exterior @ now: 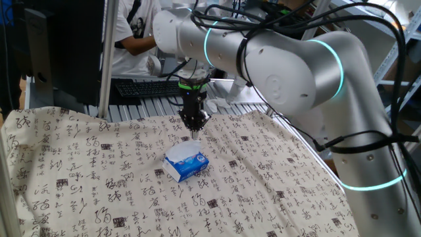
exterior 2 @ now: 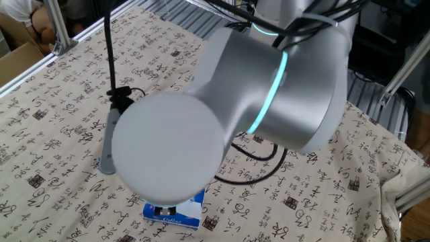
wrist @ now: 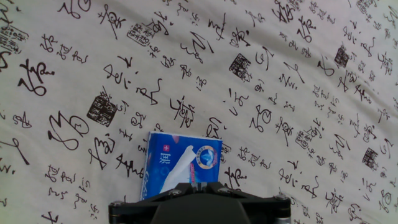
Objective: Pull out a napkin
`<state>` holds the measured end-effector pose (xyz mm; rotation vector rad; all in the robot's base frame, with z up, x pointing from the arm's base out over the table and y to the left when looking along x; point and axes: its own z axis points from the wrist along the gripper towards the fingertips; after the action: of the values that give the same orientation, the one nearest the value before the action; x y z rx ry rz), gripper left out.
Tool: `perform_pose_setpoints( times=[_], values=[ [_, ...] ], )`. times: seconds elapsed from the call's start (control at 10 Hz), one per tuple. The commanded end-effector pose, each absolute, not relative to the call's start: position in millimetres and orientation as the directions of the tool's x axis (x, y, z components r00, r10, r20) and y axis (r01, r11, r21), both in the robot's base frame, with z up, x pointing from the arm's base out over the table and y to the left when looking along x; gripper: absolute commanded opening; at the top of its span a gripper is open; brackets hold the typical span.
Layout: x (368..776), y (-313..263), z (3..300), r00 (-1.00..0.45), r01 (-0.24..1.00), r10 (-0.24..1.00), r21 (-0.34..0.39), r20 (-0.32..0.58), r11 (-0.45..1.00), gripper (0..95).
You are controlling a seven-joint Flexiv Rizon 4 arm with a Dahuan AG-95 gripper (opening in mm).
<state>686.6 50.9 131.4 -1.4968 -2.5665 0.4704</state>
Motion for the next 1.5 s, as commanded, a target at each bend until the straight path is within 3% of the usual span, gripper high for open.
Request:
perform_pose_setpoints(
  times=[0.1,1.5],
  values=[
    [688,53,129,-0.490,0.824,0.870,-0.350,-0.044,0.446,19.0],
    [708,60,116,-0.478,0.833,0.877,-0.342,-0.049,0.435,19.0]
  ],
)
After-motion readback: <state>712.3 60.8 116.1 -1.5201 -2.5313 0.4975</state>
